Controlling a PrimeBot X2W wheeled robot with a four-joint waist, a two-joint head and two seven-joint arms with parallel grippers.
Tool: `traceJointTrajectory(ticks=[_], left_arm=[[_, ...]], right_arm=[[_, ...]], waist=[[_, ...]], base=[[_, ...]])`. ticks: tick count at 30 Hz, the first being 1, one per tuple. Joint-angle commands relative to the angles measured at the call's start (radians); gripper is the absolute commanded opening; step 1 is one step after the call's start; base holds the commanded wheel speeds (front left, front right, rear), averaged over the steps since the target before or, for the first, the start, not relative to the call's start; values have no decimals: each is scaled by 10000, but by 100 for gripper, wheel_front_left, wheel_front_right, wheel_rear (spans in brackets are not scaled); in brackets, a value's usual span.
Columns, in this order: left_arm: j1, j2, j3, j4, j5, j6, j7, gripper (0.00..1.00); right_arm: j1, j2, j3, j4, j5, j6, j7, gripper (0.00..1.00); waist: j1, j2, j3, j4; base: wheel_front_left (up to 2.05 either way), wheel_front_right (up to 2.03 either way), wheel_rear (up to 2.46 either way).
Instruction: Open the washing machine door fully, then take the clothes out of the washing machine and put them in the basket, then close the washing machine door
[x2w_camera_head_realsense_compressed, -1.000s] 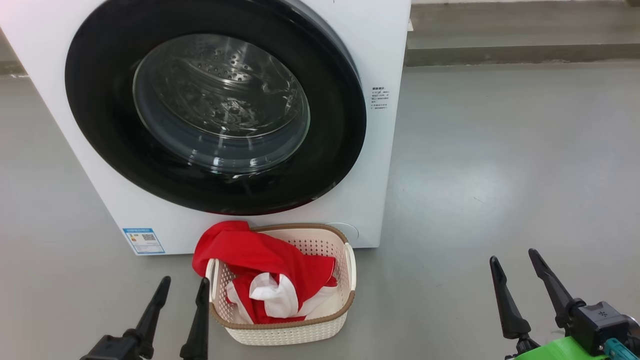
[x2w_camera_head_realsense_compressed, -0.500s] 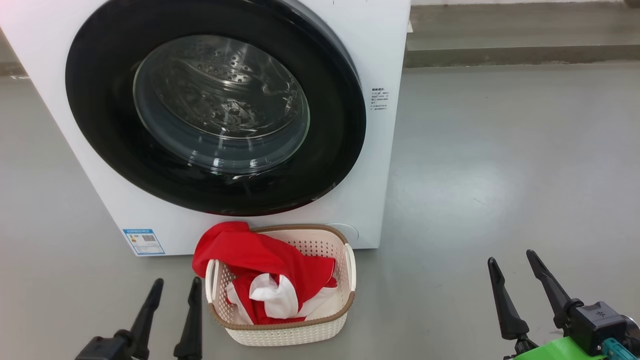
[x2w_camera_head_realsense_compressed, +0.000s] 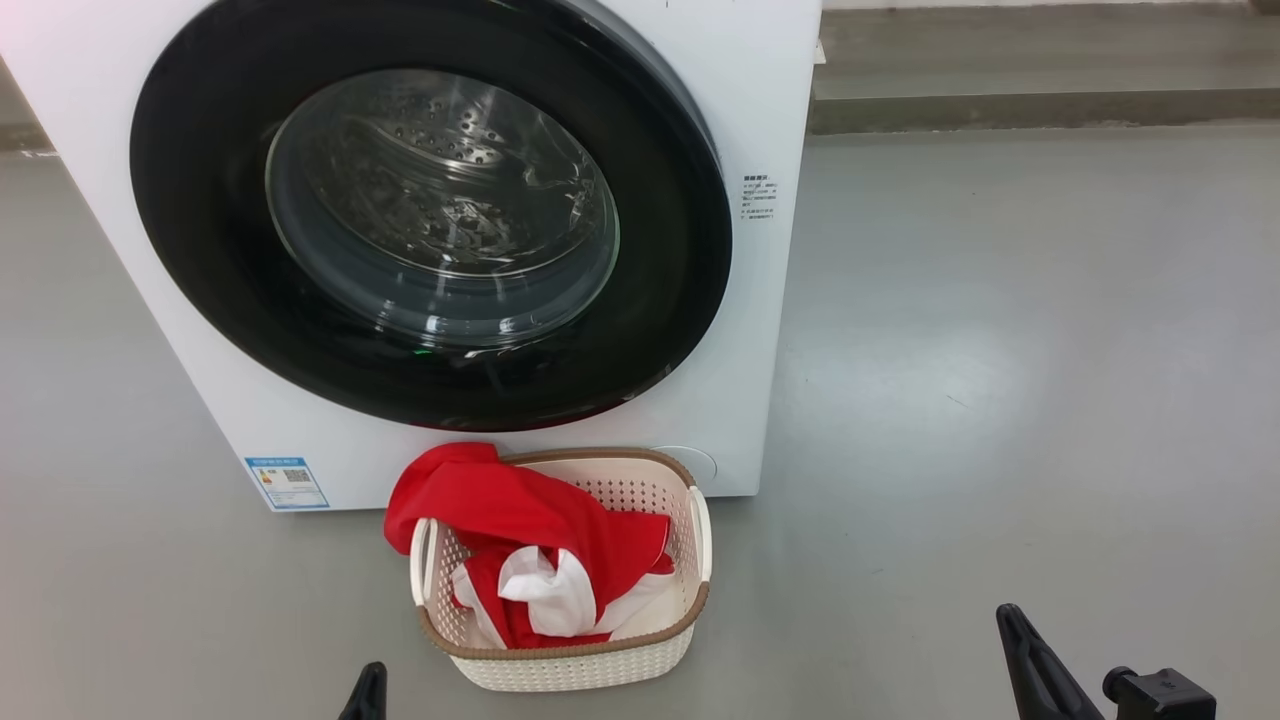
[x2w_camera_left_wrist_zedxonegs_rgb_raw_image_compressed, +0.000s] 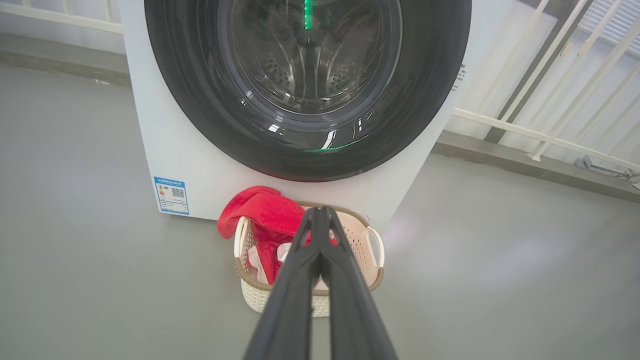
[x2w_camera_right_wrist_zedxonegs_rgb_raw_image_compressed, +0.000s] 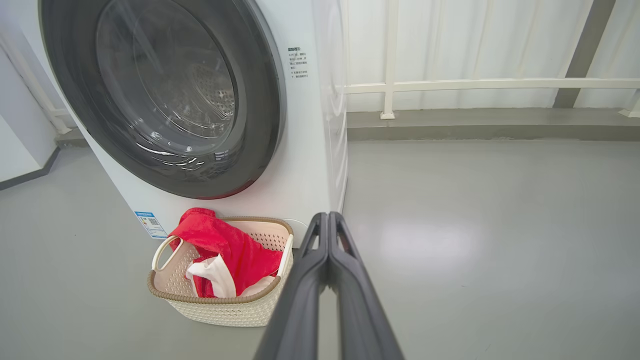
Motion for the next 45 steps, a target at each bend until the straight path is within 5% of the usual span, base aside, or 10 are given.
traceJointTrajectory(ticks=[1, 45], left_arm=[[-253, 16, 72, -245, -309, -15, 75, 0], [-843, 51, 597, -420, -4715, -145, 1302, 0]], right_arm=[[-254, -48, -24, -246, 381, -2, 46, 0], [-1136, -171, -248, -139, 5281, -15, 1247, 0]], waist=[[17, 0, 3, -7], [0, 0, 306, -185]], base=[[0, 0, 0], [0, 0, 0]])
